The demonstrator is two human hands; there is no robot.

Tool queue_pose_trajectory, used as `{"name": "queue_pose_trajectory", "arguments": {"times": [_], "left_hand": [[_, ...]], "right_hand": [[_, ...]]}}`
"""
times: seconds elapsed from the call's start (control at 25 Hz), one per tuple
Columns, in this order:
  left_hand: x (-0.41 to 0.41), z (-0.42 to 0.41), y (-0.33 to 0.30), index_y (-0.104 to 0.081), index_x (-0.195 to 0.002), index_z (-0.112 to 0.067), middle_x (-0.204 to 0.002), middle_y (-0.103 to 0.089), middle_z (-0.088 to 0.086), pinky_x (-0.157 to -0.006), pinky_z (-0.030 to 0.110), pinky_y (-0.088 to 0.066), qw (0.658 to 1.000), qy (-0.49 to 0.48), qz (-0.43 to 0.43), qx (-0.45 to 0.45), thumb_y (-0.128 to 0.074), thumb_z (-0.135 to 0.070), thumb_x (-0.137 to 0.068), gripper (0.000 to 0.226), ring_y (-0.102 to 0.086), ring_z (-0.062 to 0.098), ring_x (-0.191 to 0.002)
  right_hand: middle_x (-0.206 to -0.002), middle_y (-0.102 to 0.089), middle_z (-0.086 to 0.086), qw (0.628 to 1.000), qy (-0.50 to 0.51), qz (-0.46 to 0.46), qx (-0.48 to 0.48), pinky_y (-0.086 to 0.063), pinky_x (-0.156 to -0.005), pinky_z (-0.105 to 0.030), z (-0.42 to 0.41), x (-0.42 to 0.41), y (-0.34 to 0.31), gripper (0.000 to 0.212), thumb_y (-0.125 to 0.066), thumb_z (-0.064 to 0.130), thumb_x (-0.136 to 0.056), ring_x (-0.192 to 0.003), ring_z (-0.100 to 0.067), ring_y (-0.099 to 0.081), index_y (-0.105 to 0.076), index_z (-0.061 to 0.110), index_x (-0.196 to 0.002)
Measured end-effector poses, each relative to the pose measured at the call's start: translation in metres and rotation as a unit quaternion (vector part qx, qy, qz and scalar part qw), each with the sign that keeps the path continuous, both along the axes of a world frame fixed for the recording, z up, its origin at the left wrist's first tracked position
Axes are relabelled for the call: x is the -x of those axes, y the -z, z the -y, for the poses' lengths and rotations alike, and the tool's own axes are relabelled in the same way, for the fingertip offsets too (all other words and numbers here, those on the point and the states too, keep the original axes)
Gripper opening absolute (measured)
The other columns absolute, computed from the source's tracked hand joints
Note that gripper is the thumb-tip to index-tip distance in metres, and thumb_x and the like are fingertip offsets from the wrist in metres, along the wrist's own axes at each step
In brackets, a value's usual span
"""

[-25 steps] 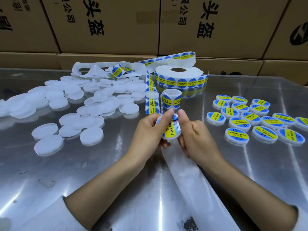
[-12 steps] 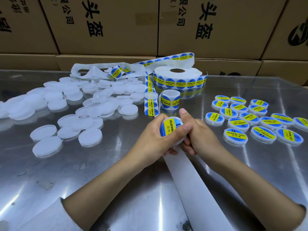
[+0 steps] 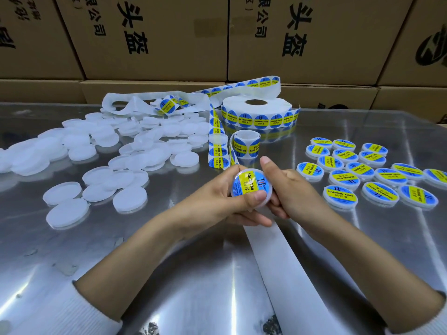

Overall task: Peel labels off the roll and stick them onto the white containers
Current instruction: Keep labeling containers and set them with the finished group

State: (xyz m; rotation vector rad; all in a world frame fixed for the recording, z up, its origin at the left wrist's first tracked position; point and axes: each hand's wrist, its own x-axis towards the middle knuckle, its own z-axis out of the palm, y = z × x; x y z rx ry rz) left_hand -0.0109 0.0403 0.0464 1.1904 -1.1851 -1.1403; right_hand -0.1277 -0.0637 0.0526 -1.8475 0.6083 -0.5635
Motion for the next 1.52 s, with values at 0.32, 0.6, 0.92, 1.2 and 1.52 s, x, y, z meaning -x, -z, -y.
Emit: {"name": "queue_pose_trajectory", "arguments": {"times": [0.32,0.6,0.92,1.2,1.52], "left_hand": [[0.005,0.010,0.004,-0.061,-0.086,-0.015,-0.062,-0.065,-0.003,-0.050,0.032,-0.056,0.977,-0.201,0.064,0.027,-0.038,-0.034,-0.099,0.032,-0.063,0.018,-0.047],[-0.001,0.012,0.007,-0.067,-0.068,-0.025,-0.056,-0.064,-0.001,-0.041,0.023,-0.048,0.961,-0.251,0.118,0.024,-0.037,-0.054,-0.091,0.048,-0.060,0.013,-0.046],[-0.064,-0.003,0.019,-0.008,-0.150,-0.029,-0.159,-0.008,0.004,-0.111,0.057,-0.017,0.709,-0.272,0.558,-0.334,-0.019,-0.068,-0.090,0.073,-0.008,0.034,-0.145],[-0.074,0.000,0.033,-0.015,-0.150,-0.024,-0.158,-0.010,0.012,-0.113,0.053,-0.010,0.674,-0.266,0.599,-0.341,-0.015,-0.069,-0.089,0.076,-0.004,0.034,-0.145],[-0.065,0.006,0.039,-0.018,-0.149,-0.021,-0.158,-0.010,0.013,-0.116,0.043,-0.005,0.712,-0.232,0.608,-0.264,-0.020,-0.063,-0.093,0.070,-0.003,0.028,-0.146]], "right_hand": [[-0.035,-0.046,0.003,0.998,-0.007,0.013,0.061,-0.031,-0.037,-0.013,0.007,-0.004,0.011,0.052,-0.061,0.058,-0.071,-0.033,-0.007,-0.040,-0.044,0.012,-0.054],[-0.042,-0.056,0.000,0.994,-0.051,0.022,0.093,-0.030,-0.038,-0.010,0.007,-0.007,0.021,0.045,-0.055,0.043,-0.090,-0.034,-0.004,-0.042,-0.048,0.015,-0.056],[-0.050,-0.063,0.003,0.950,0.176,-0.134,0.220,-0.044,-0.056,-0.031,0.040,0.013,0.016,0.058,-0.039,0.058,-0.091,-0.047,-0.005,-0.052,-0.053,0.009,-0.064],[-0.093,-0.068,-0.003,0.875,0.242,-0.253,0.335,-0.040,-0.064,-0.033,0.040,0.017,0.017,0.025,-0.047,0.041,-0.094,-0.093,-0.032,-0.060,-0.063,0.023,-0.089],[-0.121,-0.062,-0.004,0.867,0.162,-0.322,0.343,-0.043,-0.078,-0.036,0.047,0.018,0.021,0.033,-0.042,0.030,-0.095,-0.112,-0.031,-0.055,-0.056,0.022,-0.124]]}}
